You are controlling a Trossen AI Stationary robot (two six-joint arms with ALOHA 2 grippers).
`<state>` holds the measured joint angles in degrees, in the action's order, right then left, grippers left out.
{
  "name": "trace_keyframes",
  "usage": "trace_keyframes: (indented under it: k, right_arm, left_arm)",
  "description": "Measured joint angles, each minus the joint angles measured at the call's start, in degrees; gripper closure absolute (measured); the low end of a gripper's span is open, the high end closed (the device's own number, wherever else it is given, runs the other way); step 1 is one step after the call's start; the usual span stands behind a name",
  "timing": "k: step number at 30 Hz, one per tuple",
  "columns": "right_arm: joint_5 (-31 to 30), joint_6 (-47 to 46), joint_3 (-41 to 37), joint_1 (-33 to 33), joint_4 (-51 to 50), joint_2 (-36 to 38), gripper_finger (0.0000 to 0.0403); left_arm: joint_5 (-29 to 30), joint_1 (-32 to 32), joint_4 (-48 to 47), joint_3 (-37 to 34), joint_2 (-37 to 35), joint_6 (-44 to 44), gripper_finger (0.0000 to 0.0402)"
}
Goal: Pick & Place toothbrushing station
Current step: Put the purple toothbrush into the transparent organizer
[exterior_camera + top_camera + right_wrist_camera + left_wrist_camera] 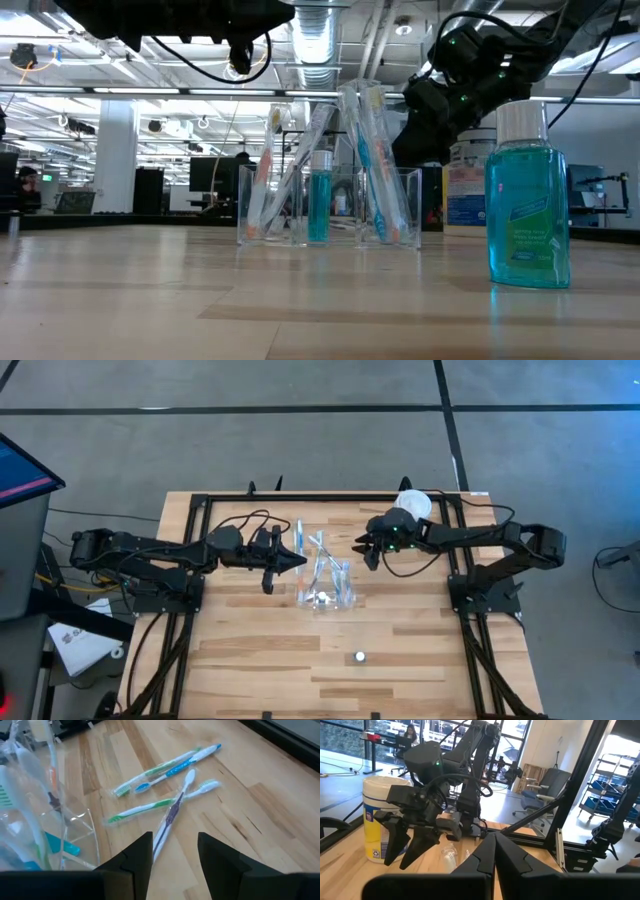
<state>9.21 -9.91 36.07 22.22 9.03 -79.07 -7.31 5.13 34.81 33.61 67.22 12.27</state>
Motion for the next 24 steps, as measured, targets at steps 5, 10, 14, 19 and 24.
trace_keyframes:
  k: [5,10,14,19,24]
  right_arm:
    - [0.00,-0.01,0.29,0.09,0.28,0.00,0.0262]
    - [0.27,0.11,4.12,-0.09,-0.68,-3.14,0.0264]
    - [3.40,2.27,9.00,0.01,-3.60,-8.76,0.0262]
    - [8.85,2.06,11.29,0.99,-3.76,-11.79,0.0264]
    - [8.82,1.95,11.87,1.17,-4.10,-15.75,0.0265]
  left_arm:
    - [0.45,-0.01,0.04,0.00,0.00,0.00,0.0401]
    - [1.85,0.00,0.07,0.00,0.00,0.00,0.0401]
    - [1.86,-0.02,0.09,0.00,0.00,0.00,0.0401]
    - [1.77,-0.02,0.01,0.00,0.00,0.00,0.0401]
    - [1.77,-0.02,0.00,0.00,0.00,0.00,0.0401]
